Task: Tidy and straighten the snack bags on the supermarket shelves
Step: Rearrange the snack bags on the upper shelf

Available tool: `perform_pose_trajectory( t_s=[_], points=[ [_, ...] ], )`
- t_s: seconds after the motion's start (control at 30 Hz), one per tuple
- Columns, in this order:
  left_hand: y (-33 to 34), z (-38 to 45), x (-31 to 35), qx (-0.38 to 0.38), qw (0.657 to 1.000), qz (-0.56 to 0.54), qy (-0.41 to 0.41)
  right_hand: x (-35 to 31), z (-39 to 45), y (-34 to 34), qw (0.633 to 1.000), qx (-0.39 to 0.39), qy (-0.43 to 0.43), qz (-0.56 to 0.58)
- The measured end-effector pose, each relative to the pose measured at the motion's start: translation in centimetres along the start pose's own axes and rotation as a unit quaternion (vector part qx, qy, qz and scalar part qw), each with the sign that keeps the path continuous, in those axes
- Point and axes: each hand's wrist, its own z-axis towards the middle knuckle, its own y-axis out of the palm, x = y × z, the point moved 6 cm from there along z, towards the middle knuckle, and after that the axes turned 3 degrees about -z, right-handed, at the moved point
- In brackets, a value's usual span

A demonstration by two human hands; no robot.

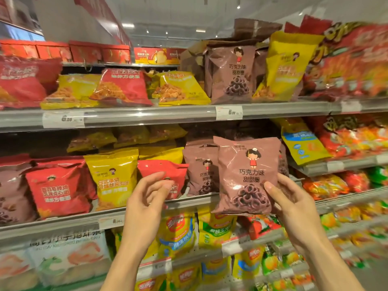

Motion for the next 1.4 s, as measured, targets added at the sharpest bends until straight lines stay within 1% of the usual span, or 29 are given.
perform_pose_trajectory(
  t_s=[0.2,0.37,0.53,0.63,0.83,0.93,1.07,1.2,1.4],
  points=[
    [3.4,0.8,1.1,-0.01,1.0,0.011,0.023,-0.7,2.0,-2.1,1.0,0.01,0.004,0.012],
    [7.5,1.0,1.7,0.005,0.999,0.011,0.04,-0.9,5.3,-4.9,1.0,0.003,-0.002,0.031],
    [14.1,0.9,1.3,0.033,0.998,0.001,0.045,-0.8,9.9,-10.0,0.998,-0.026,-0.019,0.045],
    [18.8,1.4,1.5,0.032,0.998,0.012,0.05,-1.2,12.7,-13.4,0.997,-0.048,-0.037,0.045],
    [25.7,4.1,4.9,0.021,0.991,0.075,0.108,-2.4,17.5,-17.5,0.994,-0.079,-0.062,0.051],
    [28.4,6.9,7.5,0.024,0.978,0.146,0.149,-3.5,19.4,-18.5,0.992,-0.081,-0.08,0.057],
    [31.6,11.0,11.1,0.043,0.938,0.257,0.227,-5.1,21.4,-19.1,0.989,-0.067,-0.113,0.061],
    [33.4,14.5,12.8,0.067,0.901,0.333,0.27,-6.0,22.9,-19.5,0.988,-0.068,-0.124,0.068],
    [34.2,17.7,12.7,0.061,0.901,0.35,0.247,-6.7,23.5,-19.4,0.987,-0.072,-0.131,0.065]
  ],
)
